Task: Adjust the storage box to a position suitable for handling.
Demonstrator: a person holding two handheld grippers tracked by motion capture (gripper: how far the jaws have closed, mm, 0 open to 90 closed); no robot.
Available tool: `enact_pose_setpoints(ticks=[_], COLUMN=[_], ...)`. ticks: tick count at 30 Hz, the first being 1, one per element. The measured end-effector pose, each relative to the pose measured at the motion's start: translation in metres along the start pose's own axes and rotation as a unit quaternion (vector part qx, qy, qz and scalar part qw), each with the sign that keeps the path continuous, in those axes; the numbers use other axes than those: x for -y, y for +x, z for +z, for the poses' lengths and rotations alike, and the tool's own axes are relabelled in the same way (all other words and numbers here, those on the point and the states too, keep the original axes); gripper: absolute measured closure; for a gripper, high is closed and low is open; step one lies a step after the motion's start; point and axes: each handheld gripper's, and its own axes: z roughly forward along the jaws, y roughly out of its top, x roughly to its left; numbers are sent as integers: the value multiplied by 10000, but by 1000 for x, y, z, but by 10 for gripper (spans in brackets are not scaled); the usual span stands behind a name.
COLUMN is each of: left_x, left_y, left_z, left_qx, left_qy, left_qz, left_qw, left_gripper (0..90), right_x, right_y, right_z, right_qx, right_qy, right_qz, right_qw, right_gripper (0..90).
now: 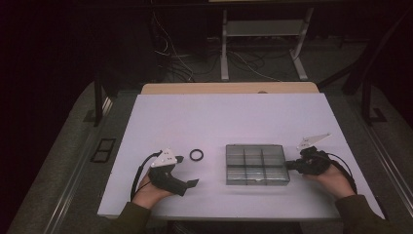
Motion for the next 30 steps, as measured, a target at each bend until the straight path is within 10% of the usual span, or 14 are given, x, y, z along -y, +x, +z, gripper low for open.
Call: enact_pose_setpoints(ticks=[30], left_x=[0], left_y=[-1], left_z=[0], left_qx=[2], left_qy=[-10], left_qz=[-7], left_qw=[10000], left_gripper=[0], right_x=[-28], right_y=[24], right_z=[26], right_qx=[-306], right_qy=[32], right_qz=[-391], right_qw=[9988], right_gripper=[891])
